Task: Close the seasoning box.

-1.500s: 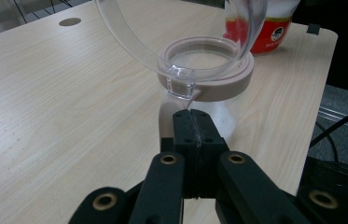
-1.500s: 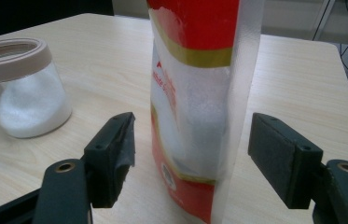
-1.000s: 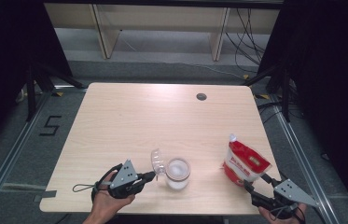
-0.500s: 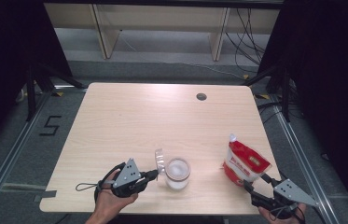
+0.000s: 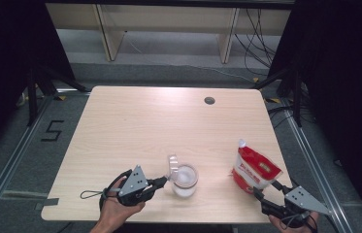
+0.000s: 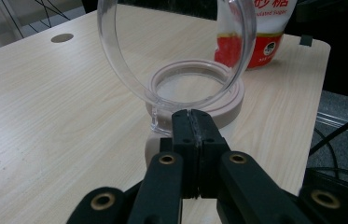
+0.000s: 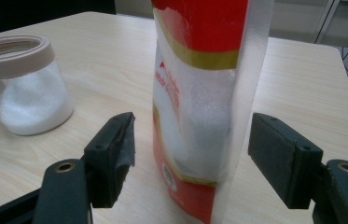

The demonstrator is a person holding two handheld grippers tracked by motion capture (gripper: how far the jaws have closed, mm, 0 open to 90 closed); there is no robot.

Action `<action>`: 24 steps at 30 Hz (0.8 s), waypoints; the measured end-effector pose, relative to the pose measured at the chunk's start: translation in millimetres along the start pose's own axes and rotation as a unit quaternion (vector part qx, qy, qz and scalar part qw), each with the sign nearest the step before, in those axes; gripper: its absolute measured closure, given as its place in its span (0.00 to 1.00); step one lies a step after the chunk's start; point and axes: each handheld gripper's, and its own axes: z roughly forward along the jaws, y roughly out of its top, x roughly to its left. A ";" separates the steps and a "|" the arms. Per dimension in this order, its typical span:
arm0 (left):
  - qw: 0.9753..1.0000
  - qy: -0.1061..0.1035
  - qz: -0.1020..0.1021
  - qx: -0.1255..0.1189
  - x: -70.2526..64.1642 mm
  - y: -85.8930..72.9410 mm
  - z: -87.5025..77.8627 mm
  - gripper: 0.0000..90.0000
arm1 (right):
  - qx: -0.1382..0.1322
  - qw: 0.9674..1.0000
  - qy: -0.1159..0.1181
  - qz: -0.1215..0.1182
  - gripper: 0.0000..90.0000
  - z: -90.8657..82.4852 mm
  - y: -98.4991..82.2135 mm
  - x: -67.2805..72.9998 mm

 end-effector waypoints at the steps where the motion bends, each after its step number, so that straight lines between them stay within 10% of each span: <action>1: 1.000 -0.001 0.001 -0.001 0.1 -0.3 -0.2 0.98 | 0.000 1.000 0.000 0.001 0.36 -0.1 0.0 0.1; 24: 0.999 0.003 -0.037 0.016 5.9 -15.3 -14.3 0.46 | 0.006 1.000 0.006 0.006 0.36 -0.8 0.5 1.6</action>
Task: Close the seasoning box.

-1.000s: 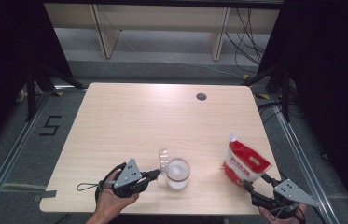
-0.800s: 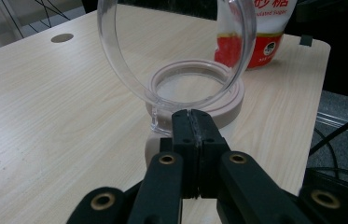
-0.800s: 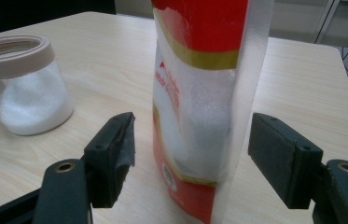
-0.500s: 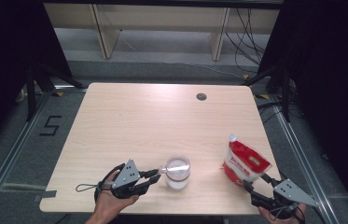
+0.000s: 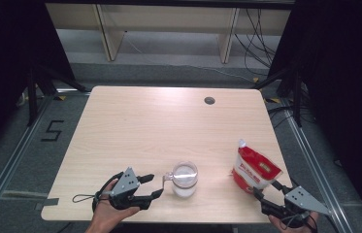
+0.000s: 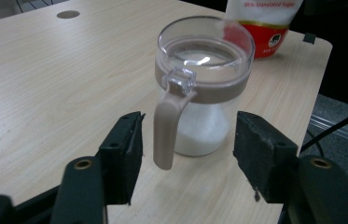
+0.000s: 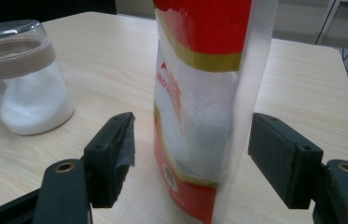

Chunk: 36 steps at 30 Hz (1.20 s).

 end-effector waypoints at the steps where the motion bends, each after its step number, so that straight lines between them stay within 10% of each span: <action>1: 1.000 0.000 -0.006 -0.001 -0.8 -1.7 0.1 0.44 | -0.001 1.000 -0.003 0.002 0.36 -0.1 0.2 0.6; 36: 1.000 -0.001 -0.015 0.014 7.9 -31.7 -24.6 0.29 | 0.021 1.000 -0.008 0.013 0.27 -0.3 -0.6 1.1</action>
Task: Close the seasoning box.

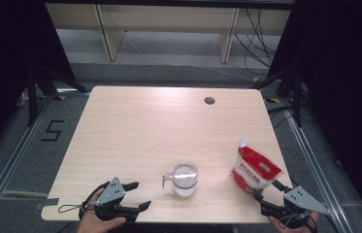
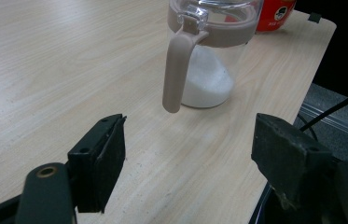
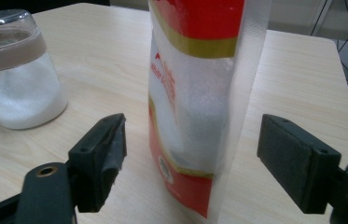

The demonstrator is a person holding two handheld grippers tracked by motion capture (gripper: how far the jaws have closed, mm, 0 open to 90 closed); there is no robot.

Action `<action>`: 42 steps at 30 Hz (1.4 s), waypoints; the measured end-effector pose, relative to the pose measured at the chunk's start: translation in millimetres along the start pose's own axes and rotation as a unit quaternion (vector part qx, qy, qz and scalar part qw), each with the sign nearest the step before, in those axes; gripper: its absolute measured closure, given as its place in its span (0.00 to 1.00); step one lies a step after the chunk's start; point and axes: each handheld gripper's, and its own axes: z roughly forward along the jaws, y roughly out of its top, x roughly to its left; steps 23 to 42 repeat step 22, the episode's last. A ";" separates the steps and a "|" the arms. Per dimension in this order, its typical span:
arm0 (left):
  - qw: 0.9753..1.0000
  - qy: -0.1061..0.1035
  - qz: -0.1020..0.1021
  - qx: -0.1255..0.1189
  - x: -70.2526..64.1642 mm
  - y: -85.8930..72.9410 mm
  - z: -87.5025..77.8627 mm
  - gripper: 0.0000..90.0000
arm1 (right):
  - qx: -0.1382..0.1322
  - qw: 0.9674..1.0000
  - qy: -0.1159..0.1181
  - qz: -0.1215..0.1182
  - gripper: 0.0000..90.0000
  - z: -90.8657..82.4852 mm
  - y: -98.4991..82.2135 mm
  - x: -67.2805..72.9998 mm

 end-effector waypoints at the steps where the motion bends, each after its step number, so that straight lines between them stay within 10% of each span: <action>1: 1.000 0.000 0.002 0.002 0.3 -0.1 -0.3 0.29 | -0.004 1.000 -0.002 -0.014 0.27 0.1 0.5 -2.0; 42: 1.000 -0.001 -0.006 0.005 0.1 -2.6 0.6 0.27 | -0.007 1.000 -0.009 -0.002 0.23 2.1 -0.3 0.2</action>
